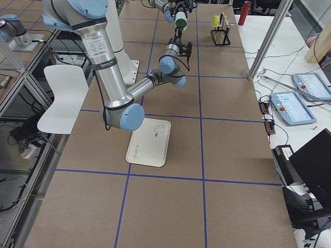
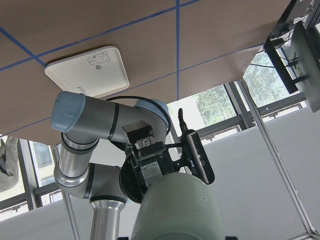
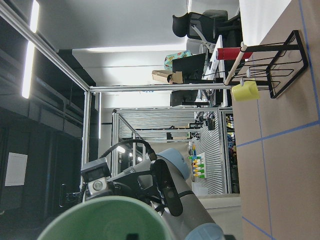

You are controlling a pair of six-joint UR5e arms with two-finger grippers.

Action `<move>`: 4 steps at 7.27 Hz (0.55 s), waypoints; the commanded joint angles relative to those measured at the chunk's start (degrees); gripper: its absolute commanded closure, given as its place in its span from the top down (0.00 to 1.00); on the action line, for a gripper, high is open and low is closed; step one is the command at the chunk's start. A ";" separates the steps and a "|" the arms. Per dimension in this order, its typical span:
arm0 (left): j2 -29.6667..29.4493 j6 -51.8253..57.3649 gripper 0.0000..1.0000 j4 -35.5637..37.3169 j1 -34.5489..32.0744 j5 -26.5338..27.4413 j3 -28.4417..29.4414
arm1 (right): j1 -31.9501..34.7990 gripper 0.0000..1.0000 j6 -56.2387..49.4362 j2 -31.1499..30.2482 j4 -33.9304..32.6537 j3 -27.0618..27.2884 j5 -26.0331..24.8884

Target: Left arm grabs green cup and hands to right arm on tray

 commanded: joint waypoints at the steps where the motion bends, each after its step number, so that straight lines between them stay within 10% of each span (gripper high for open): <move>1: -0.08 -0.09 0.00 0.00 0.22 0.02 0.15 | -0.01 0.21 0.02 -0.02 1.26 -0.66 -0.07; 4: 0.01 0.00 0.00 0.00 0.92 1.24 0.50 | -0.01 0.10 0.90 0.25 2.22 -0.66 -0.86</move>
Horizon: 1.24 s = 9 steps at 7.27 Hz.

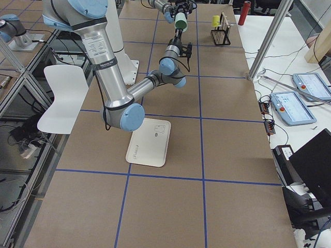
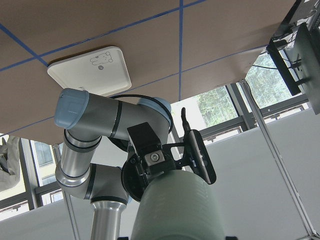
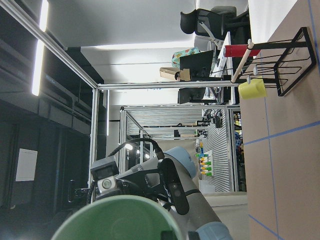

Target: Left arm grabs green cup and hands to right arm on tray

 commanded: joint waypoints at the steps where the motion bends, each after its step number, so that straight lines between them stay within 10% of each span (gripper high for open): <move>1: 0.07 0.03 0.00 0.11 0.40 0.58 0.09 | 0.00 0.07 0.60 0.03 0.56 0.11 -0.12; 2: -0.02 0.12 0.74 0.11 0.40 0.58 -0.08 | 0.00 0.00 0.77 0.03 1.08 0.02 -0.30; 3: -0.54 0.03 1.00 1.50 0.40 0.66 -0.26 | 0.00 0.00 0.95 -0.06 1.17 0.02 -0.30; 9: 1.99 0.29 1.00 2.57 -2.67 -3.19 -2.81 | 2.97 0.00 4.73 -3.29 1.35 0.72 -0.12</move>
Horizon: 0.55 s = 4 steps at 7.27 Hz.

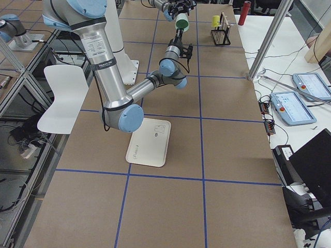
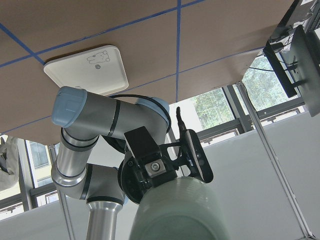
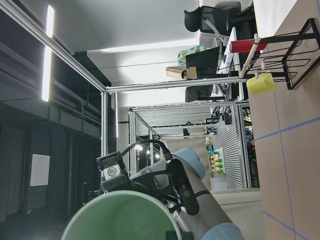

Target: Left arm grabs green cup and hands to right arm on tray

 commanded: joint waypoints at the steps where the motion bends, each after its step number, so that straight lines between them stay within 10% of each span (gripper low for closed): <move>1: 2.43 0.25 1.00 0.03 -2.61 -3.10 -0.36 | 2.55 0.00 0.53 -3.29 0.08 0.19 0.42; 4: 4.29 13.55 1.00 2.38 -9.03 -10.20 0.43 | 12.18 0.00 -3.04 -8.49 -0.89 -5.66 17.37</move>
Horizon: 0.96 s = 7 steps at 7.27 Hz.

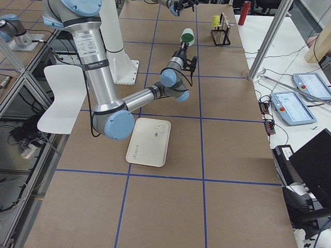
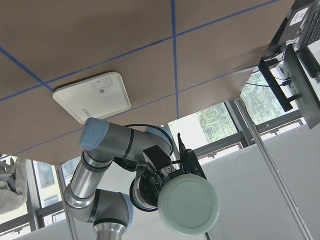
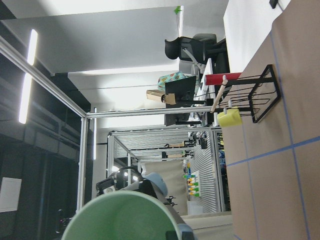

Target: Left arm grabs green cup and hands to right arm on tray

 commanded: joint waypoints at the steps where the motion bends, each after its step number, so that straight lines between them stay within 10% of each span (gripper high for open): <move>1: 0.44 17.35 1.00 9.13 -3.96 -8.38 0.32 | 8.90 0.00 -5.90 -1.97 -0.35 -7.74 18.77; 5: 3.77 48.69 1.00 28.43 -11.25 -10.80 -0.39 | 25.25 0.00 -26.53 -3.64 -15.49 -13.76 47.71; 7: 5.80 60.27 1.00 36.31 -13.03 -10.80 -0.56 | 27.57 0.00 -28.44 -7.05 -17.05 -13.84 50.94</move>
